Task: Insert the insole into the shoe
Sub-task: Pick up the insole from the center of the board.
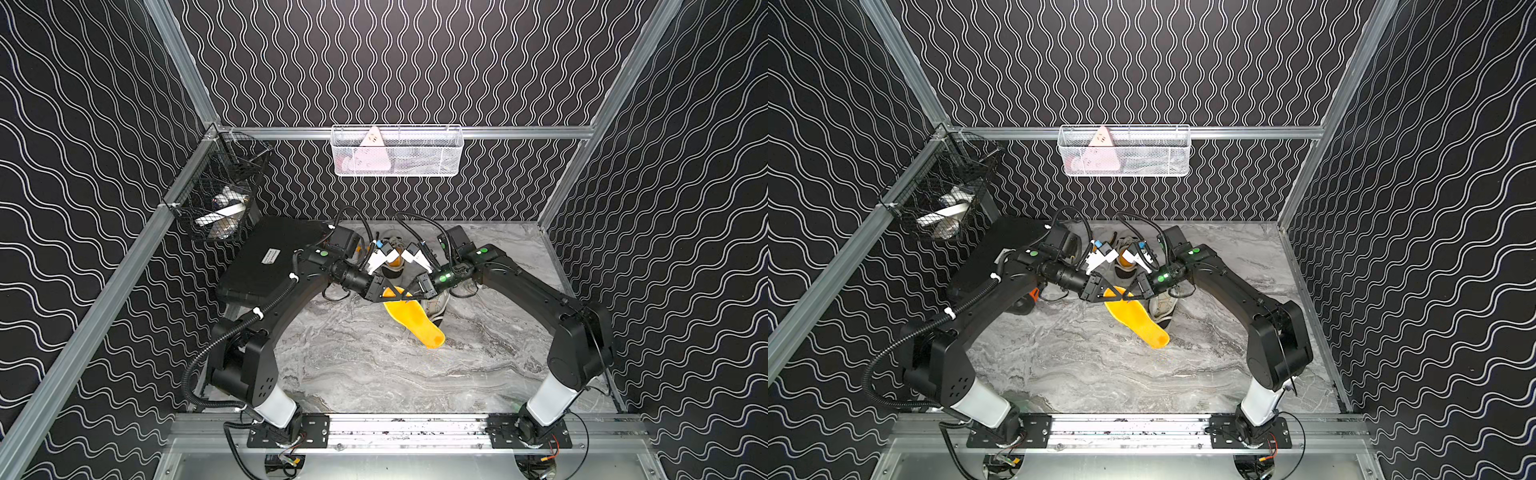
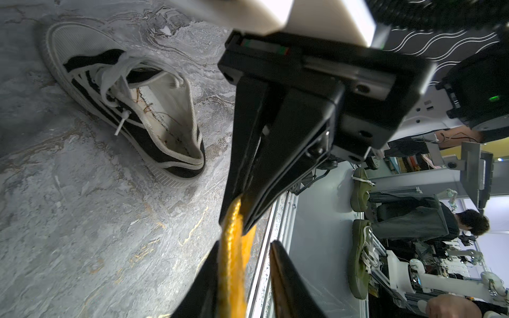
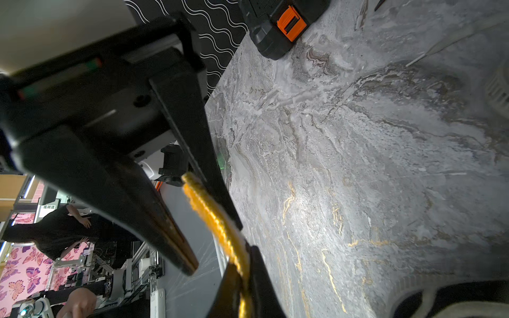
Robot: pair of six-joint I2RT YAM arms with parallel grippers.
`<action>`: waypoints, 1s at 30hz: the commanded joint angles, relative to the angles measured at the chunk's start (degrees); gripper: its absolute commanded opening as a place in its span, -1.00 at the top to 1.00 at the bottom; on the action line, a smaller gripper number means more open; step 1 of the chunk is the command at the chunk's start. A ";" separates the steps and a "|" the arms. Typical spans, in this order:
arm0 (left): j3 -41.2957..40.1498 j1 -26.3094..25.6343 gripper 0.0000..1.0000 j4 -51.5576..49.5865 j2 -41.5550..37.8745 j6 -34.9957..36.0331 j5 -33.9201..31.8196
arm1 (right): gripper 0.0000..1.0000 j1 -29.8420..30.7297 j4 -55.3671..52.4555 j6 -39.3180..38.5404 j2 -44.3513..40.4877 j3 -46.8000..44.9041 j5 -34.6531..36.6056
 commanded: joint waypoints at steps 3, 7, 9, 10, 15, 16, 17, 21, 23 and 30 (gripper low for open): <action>1.87 -0.17 0.51 -4.42 0.20 3.17 -2.04 | 0.81 0.06 -6.01 -5.91 1.55 3.08 4.10; 2.49 -0.94 0.77 -5.01 0.63 3.56 -3.65 | 0.75 0.15 -6.80 -6.72 1.81 3.91 4.39; 2.58 -1.28 1.00 -5.40 0.95 3.18 -4.26 | 0.72 0.15 -6.48 -6.79 1.68 3.88 4.53; 2.67 -1.40 1.00 -5.39 0.99 2.77 -4.79 | 0.67 0.16 -5.85 -6.63 1.42 3.64 4.82; 3.21 -1.66 1.00 -4.27 0.18 -0.27 -5.87 | 0.00 -0.70 -7.07 -7.76 -2.60 0.02 7.73; 3.43 -1.91 1.00 -4.23 0.04 -0.56 -5.71 | -0.03 -0.80 -6.16 -7.37 -4.34 -2.35 8.13; 3.75 -2.31 1.00 -4.75 0.03 -0.44 -5.85 | -0.06 -0.82 -4.57 -6.61 -6.27 -5.35 8.71; 5.07 -4.09 1.00 -7.53 0.77 0.36 -7.19 | -0.15 -0.82 3.56 -2.45 -12.47 -13.93 9.15; 5.22 -4.98 1.00 -7.59 0.84 -0.07 -7.43 | -0.18 -0.74 5.93 -1.53 -14.00 -15.53 10.51; 6.36 -7.45 1.00 -7.54 1.30 -0.61 -8.91 | 0.01 0.20 8.82 -0.81 -12.61 -13.61 10.71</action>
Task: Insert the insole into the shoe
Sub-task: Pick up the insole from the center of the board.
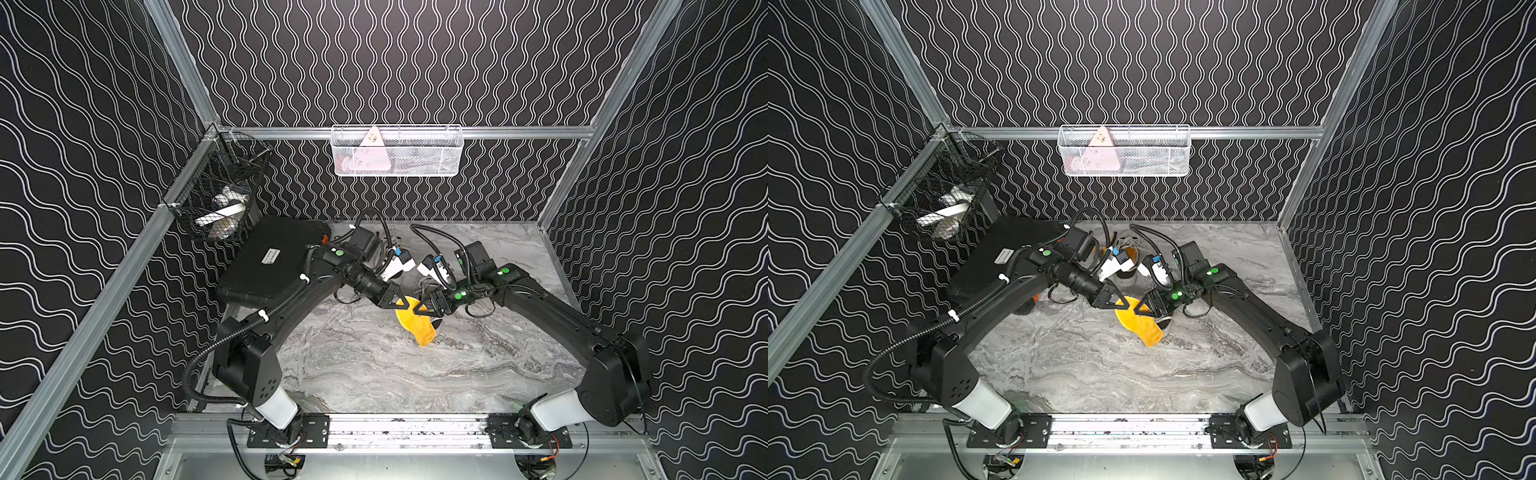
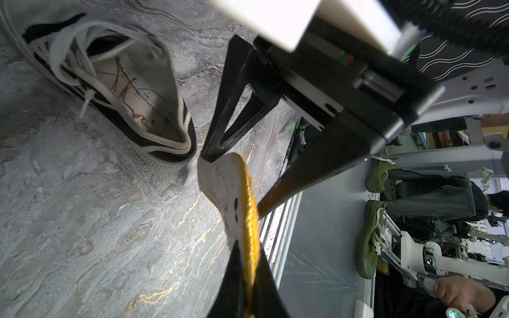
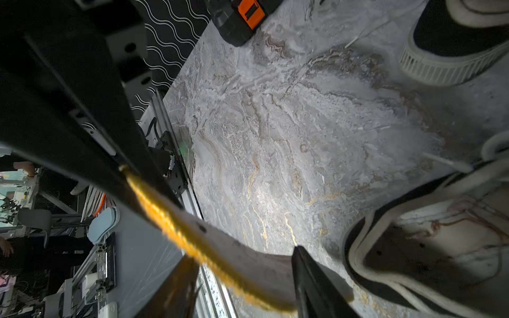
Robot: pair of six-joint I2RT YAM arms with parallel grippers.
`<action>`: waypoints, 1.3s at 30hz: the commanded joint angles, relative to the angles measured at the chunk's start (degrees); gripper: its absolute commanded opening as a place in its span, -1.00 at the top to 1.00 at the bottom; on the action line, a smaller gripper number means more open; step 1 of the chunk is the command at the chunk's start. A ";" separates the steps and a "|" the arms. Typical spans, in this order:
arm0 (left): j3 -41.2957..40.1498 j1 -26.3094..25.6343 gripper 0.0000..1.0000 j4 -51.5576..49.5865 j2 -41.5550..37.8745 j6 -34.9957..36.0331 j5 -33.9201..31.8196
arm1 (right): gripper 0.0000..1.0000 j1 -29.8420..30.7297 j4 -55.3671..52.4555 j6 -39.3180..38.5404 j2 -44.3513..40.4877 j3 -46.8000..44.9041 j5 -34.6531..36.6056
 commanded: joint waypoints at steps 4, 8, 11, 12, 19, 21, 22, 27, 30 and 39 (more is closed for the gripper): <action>-0.47 0.23 1.00 3.68 -1.03 -5.95 -4.70 | 0.17 2.39 4.08 0.50 0.59 1.35 3.77; -1.12 0.86 1.00 5.24 -0.91 -9.09 -5.16 | 0.18 4.39 7.37 1.07 -2.36 -1.85 6.14; -1.16 1.47 1.00 5.00 -0.45 -10.10 -6.19 | 0.17 7.06 9.85 2.07 -4.77 -3.96 10.78; -1.31 1.88 1.00 5.32 -0.36 -10.65 -6.00 | 0.16 8.04 10.27 2.22 -5.42 -4.38 12.65; -1.67 3.23 1.00 5.07 -0.08 -14.55 -4.56 | -0.07 14.40 17.86 4.77 -7.34 -10.27 31.47; -2.64 3.46 1.00 5.38 -0.59 -16.06 -4.35 | -0.12 16.14 20.13 3.79 -6.66 -11.41 35.18; -2.96 3.63 1.00 5.15 -0.71 -16.31 -4.12 | -0.14 16.82 21.31 3.07 -6.43 -11.89 36.56; -4.22 5.15 1.00 5.87 -1.21 -19.68 -3.77 | -0.23 18.76 28.45 1.93 -6.80 -15.23 38.36; -4.82 6.05 1.00 6.87 -1.51 -22.23 -3.35 | -0.31 19.79 32.32 1.81 -7.11 -17.35 37.49; -6.11 6.67 1.00 8.31 -1.94 -26.80 -3.32 | -0.39 22.82 41.59 4.10 -3.09 -20.31 40.78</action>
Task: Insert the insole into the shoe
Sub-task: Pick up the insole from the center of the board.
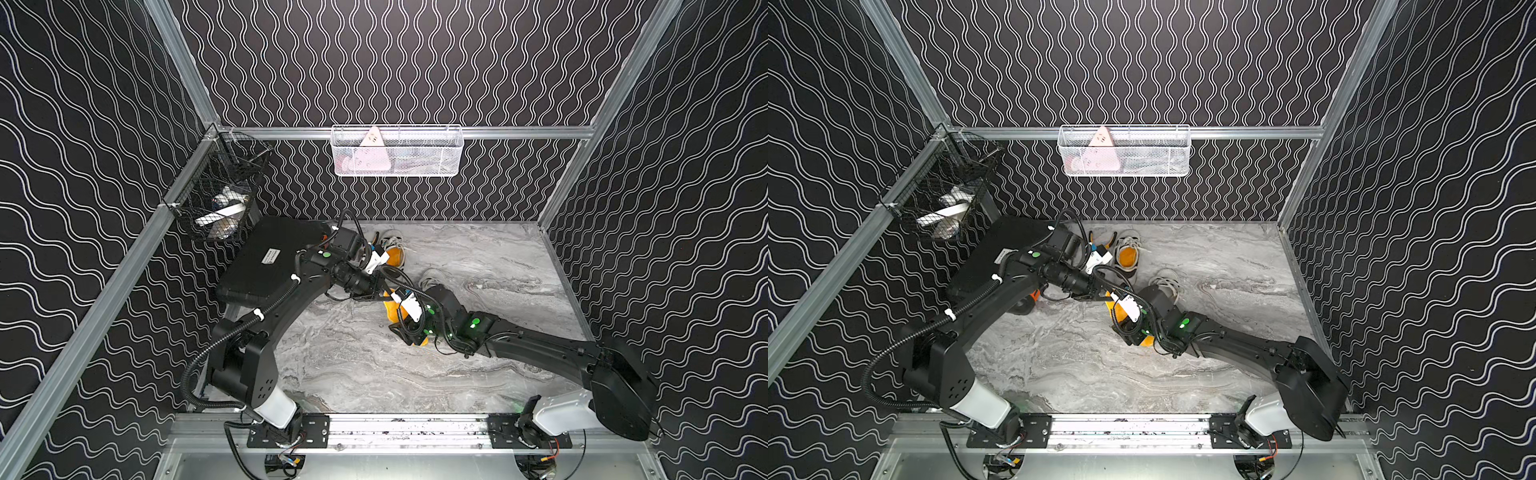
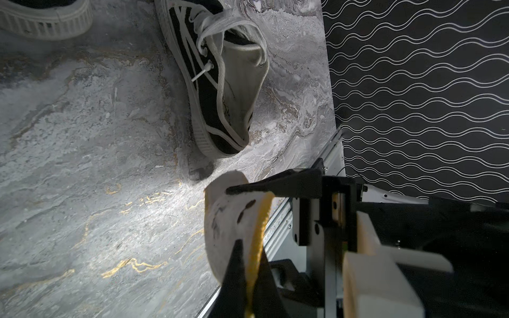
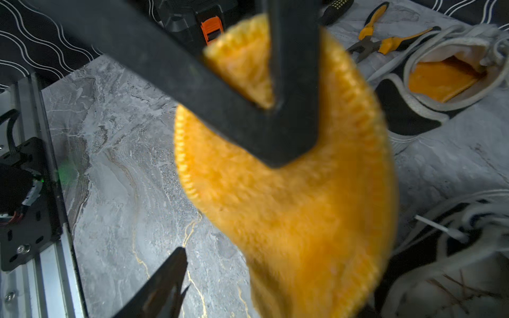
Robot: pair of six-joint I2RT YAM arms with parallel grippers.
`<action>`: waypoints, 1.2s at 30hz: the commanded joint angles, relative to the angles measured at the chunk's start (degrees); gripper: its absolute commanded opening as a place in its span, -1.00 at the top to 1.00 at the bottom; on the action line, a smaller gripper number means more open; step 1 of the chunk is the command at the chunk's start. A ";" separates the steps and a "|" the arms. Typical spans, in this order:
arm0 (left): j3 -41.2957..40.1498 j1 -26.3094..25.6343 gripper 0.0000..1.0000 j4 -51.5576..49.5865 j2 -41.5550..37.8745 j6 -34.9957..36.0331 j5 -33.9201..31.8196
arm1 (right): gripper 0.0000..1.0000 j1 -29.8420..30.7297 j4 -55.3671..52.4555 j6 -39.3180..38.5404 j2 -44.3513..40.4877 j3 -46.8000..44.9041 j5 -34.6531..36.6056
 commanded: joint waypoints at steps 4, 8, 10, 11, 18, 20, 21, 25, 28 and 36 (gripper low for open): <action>-0.36 0.77 1.00 1.57 -0.54 -4.04 0.33 | -0.43 1.60 9.03 1.03 3.63 0.12 8.27; -0.17 1.49 1.00 0.63 -0.69 -5.50 -1.27 | -0.55 1.80 10.09 1.65 4.42 -0.01 10.91; 0.69 1.71 1.00 -0.54 -0.46 -5.43 -1.76 | -0.53 1.79 12.02 2.17 3.91 -1.06 10.78; 1.15 1.67 1.00 -1.02 -0.35 -5.25 -1.91 | -0.52 1.80 13.13 2.49 3.82 -1.59 10.76; 0.48 2.50 1.00 -2.43 -1.13 -4.70 -1.93 | -0.36 1.76 18.31 1.26 4.63 -2.62 11.41; -0.05 2.85 1.00 -2.57 -1.12 -4.94 -2.23 | -0.28 1.79 19.24 0.90 5.02 -2.35 11.28; -0.02 3.02 1.00 -2.86 -1.05 -4.75 -2.06 | -0.27 1.80 19.45 0.65 5.12 -2.26 11.55; 0.20 3.58 1.00 -2.89 -0.98 -4.78 -1.24 | -0.28 1.80 20.86 0.45 5.60 -2.57 10.97; 1.42 3.68 1.00 -4.27 -0.72 -3.76 -0.70 | -0.47 1.80 23.63 -0.36 6.74 -3.06 9.15; 1.70 4.12 1.00 -7.73 -1.83 -2.35 0.06 | -0.56 1.80 29.02 -6.96 11.09 -2.65 12.55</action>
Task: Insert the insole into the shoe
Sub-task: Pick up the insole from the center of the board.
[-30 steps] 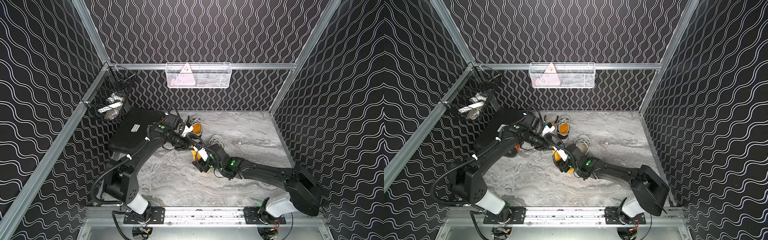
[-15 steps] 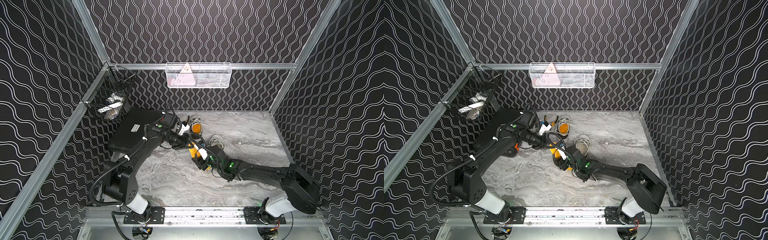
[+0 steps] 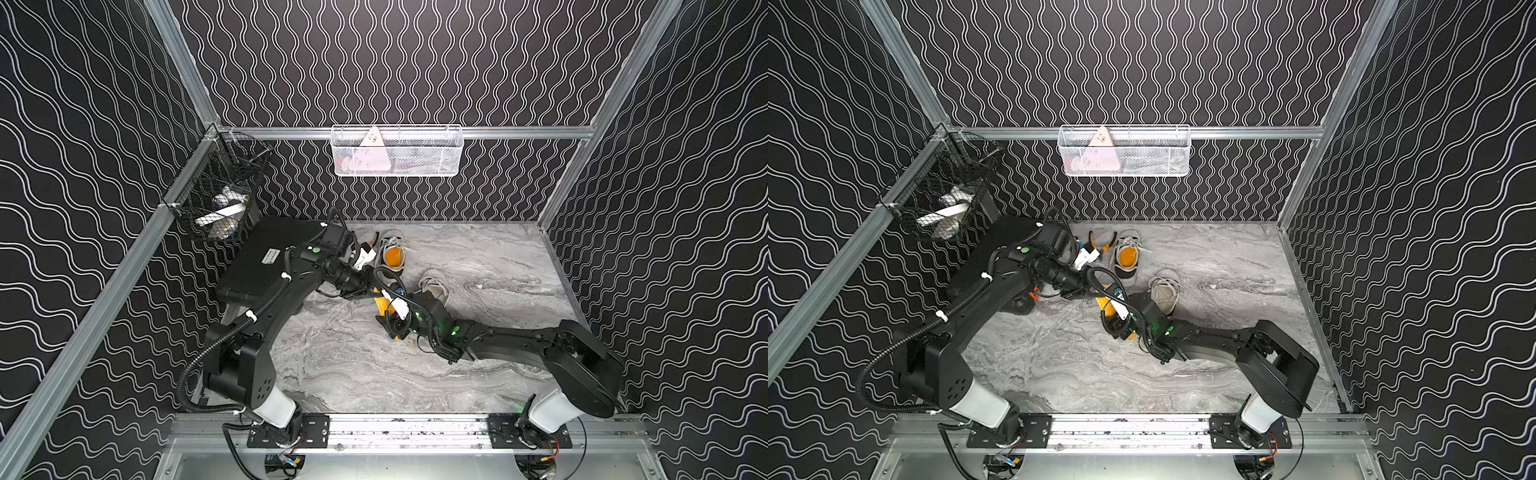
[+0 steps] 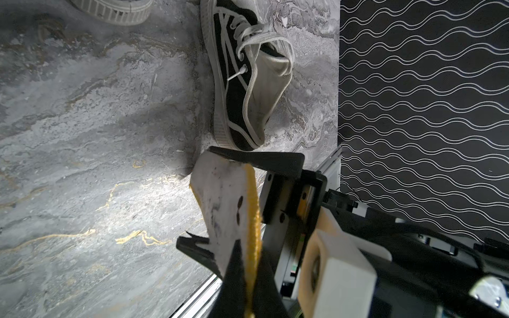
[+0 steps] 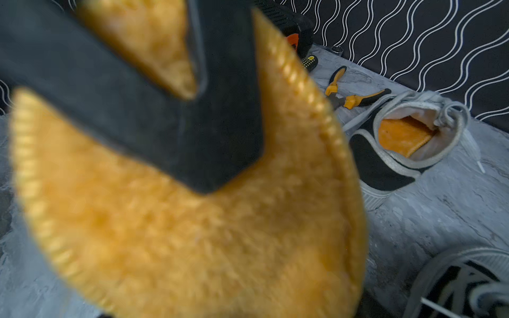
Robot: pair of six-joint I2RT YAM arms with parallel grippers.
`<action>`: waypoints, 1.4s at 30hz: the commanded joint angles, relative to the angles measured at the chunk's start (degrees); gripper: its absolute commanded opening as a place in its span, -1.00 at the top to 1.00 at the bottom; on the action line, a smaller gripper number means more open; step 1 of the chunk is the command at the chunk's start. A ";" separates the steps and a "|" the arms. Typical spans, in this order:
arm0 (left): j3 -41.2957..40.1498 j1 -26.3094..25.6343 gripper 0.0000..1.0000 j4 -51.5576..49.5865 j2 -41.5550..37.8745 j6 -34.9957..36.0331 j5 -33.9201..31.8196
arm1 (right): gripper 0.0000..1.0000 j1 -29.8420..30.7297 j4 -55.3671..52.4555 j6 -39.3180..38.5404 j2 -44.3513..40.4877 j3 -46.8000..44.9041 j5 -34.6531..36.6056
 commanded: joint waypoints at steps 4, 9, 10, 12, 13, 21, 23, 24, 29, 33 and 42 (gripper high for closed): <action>-0.22 0.73 1.00 -4.16 -1.01 2.60 -0.27 | -0.37 -0.19 7.54 -5.85 0.12 -0.71 3.48; 1.14 1.67 1.00 -4.71 -0.69 4.34 -0.69 | -0.01 -0.80 3.74 -4.53 -2.73 -1.06 -0.04; 1.64 1.75 1.00 -5.12 -0.42 4.82 -1.45 | 0.03 -0.80 3.15 -4.17 -3.39 -1.44 -0.42; 2.37 1.86 1.00 -5.36 0.00 5.49 -2.66 | 0.04 -0.80 2.04 -3.04 -4.40 -2.16 -1.25; 2.37 1.85 1.00 -4.79 0.03 5.47 -2.76 | 0.04 -0.80 1.22 -2.79 -4.79 -2.24 -1.43; 0.34 1.92 1.00 1.38 -0.91 4.91 -0.42 | 0.12 -0.80 -5.43 -0.92 -5.70 0.12 -4.98; -0.20 1.89 1.00 2.32 -0.99 4.71 -0.34 | 0.12 -0.80 -5.22 -0.36 -5.57 0.18 -5.07; -0.09 1.86 1.00 2.05 -0.70 5.33 -0.41 | 0.12 -0.76 -5.08 -0.10 -5.31 0.21 -4.81; -0.07 1.91 0.99 3.05 -0.91 4.34 -2.49 | 0.20 -1.23 -6.67 1.95 -3.98 1.71 -4.52; 0.81 1.91 0.78 2.89 -0.61 4.56 -2.56 | 0.27 -2.02 -6.96 3.95 -5.07 1.36 -4.99; 5.96 1.88 -0.02 2.37 -0.84 3.29 -8.92 | 0.30 -3.08 -16.11 6.91 -6.30 3.61 -4.41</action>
